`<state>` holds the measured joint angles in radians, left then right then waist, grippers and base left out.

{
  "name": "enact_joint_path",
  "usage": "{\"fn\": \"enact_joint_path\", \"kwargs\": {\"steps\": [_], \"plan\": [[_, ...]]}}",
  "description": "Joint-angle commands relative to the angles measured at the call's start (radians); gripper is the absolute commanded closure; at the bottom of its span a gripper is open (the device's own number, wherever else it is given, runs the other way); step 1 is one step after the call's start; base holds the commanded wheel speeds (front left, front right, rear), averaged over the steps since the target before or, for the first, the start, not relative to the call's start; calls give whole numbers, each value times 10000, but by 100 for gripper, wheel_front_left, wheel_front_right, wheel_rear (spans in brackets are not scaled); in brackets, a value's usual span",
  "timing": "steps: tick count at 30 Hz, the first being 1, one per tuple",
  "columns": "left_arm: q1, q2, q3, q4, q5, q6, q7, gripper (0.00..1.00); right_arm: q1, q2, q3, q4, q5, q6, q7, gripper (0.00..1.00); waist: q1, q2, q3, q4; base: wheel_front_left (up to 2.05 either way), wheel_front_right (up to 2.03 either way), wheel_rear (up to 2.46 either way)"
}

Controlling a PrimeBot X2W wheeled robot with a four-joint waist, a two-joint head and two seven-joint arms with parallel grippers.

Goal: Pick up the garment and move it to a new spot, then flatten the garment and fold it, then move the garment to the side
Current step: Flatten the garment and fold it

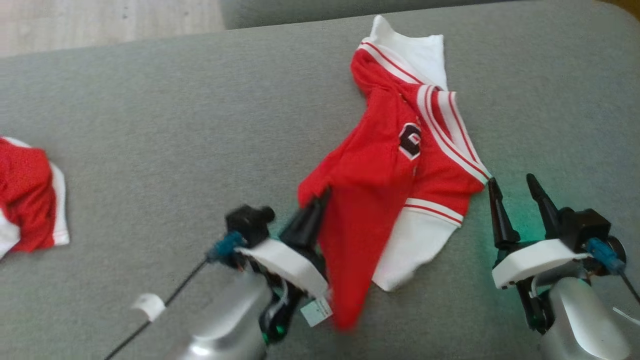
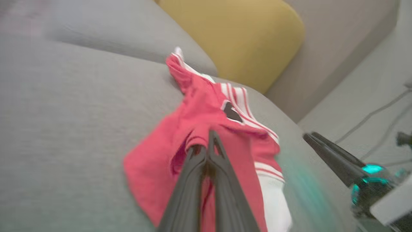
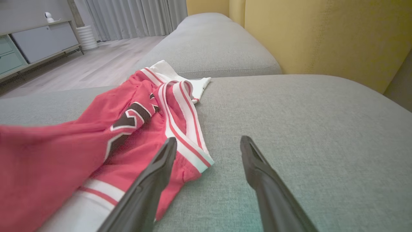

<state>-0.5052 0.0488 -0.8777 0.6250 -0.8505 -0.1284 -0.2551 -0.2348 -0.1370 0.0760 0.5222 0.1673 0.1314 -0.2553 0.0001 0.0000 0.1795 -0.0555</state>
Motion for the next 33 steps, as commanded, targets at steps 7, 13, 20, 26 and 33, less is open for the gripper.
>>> {"fn": "enact_joint_path", "kwargs": {"steps": [7, 13, 20, 26, 33], "plan": [[-69, 344, 2762, -541, 1905, 30, -65, 100, 211, 198, -18, -207, -8, -7, -65, 0, -1, 0, -418, 1053, 0, 0, 0], [-669, 1139, 3496, 603, 2293, 5, -66, 100, 59, 363, 273, -176, -58, -7, -65, 0, -1, 0, -365, 1136, 0, 0, 0], [-1919, 2049, 3905, 2235, 2643, -13, -66, 100, -354, 456, 652, -129, -29, -7, -65, 0, -1, 0, -38, 756, 0, 0, 0], [-2576, 2412, 4129, 3013, 3117, 118, -66, 0, -431, 571, 676, -151, -16, -7, -65, 0, -1, 0, 64, 592, 0, 0, 0], [-1541, 2302, 5295, 1964, 3868, 988, -66, 0, -160, 698, 536, -534, -634, -7, -65, 0, -1, 0, -405, 739, 0, 0, 0]]}}
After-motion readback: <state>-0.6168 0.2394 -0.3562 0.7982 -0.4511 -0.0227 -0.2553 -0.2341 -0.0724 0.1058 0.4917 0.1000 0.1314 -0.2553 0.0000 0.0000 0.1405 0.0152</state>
